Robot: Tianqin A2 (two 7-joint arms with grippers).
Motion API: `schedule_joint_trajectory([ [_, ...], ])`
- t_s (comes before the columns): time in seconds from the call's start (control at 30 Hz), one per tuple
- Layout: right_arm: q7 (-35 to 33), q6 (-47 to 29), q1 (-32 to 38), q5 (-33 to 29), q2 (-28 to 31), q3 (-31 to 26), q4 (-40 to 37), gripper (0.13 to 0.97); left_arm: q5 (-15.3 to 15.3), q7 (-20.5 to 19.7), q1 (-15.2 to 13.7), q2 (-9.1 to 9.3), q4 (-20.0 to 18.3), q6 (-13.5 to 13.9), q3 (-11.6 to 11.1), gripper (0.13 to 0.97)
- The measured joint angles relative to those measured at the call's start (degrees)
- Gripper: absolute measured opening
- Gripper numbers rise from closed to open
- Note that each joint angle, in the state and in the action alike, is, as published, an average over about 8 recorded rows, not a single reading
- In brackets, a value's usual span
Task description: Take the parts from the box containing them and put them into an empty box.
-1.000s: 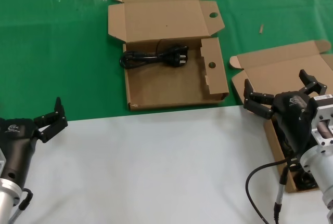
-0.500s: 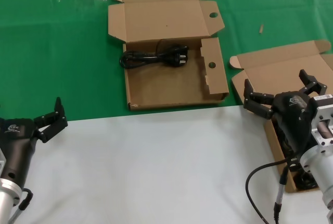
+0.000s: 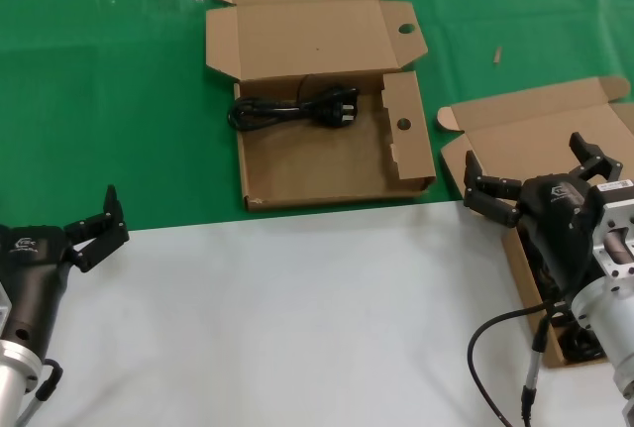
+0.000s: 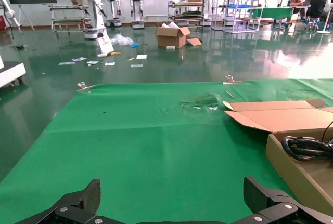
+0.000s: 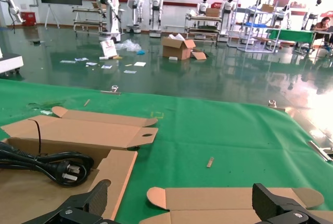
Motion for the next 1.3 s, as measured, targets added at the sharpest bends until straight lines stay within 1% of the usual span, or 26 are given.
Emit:
schedule_joint_trajectory([
  [1.3, 0.00, 0.00, 0.00, 0.00, 0.00, 0.00, 0.00, 0.966, 0.00, 0.00, 0.00, 0.00, 0.00, 0.00, 0.00, 0.966],
])
